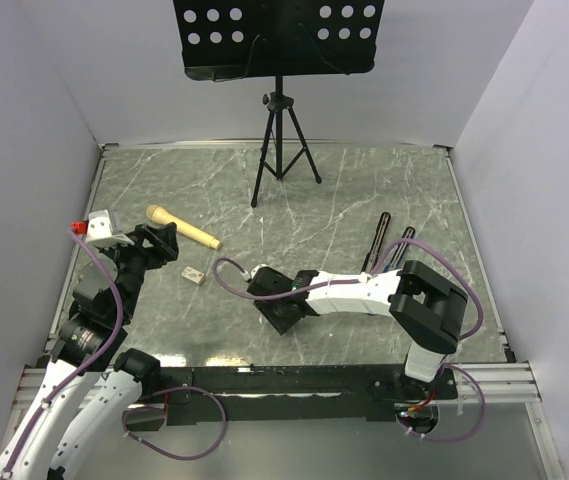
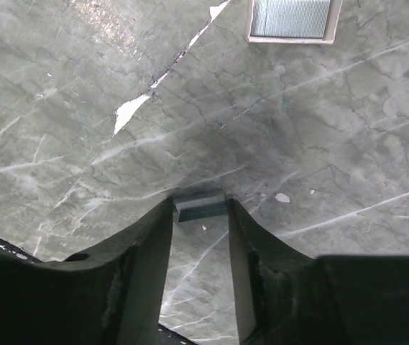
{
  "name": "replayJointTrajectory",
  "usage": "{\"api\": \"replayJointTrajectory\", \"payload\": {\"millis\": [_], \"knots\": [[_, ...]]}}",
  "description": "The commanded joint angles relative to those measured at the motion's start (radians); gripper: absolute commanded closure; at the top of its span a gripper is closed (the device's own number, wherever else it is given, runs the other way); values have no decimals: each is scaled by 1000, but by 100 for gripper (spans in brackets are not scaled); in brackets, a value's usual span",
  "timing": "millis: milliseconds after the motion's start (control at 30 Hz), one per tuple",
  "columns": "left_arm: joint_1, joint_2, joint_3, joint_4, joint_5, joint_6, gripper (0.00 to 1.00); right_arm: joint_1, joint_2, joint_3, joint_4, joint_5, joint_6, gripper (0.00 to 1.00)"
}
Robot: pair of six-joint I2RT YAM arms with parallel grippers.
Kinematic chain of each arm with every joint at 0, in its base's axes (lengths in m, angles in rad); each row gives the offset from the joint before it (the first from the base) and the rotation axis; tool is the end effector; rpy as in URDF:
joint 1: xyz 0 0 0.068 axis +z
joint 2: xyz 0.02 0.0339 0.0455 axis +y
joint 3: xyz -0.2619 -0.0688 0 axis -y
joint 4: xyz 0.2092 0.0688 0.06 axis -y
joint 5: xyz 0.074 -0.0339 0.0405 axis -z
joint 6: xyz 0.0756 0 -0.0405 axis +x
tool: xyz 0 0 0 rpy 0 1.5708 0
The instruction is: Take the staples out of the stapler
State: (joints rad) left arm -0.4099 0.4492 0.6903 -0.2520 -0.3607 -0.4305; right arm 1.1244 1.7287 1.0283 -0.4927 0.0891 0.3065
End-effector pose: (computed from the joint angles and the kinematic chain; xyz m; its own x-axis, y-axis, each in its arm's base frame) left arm 0.1185 -0.0224 0.3339 -0.0296 -0.4129 -0.9103 0.0405 0.9095 -0.4138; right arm 0.1420 0.2811 0.1444 -0.6494 -0.6607 -0.3765 -0.7220 0.6912 0.0324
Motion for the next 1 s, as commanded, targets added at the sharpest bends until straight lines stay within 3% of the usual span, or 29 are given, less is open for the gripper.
{"api": "replayJointTrajectory", "payload": {"millis": [0,467,967], "knots": [[-1,-3,-5,26,3,10,24,18,12,19,0,-3,29,59],[-1,-4,-5,25,-3,10,24,3,-24,110,-64,15,2,64],[-1,-4,-3,25,-11,13,23,-115,61,291,-110,11,-106,63]]}}
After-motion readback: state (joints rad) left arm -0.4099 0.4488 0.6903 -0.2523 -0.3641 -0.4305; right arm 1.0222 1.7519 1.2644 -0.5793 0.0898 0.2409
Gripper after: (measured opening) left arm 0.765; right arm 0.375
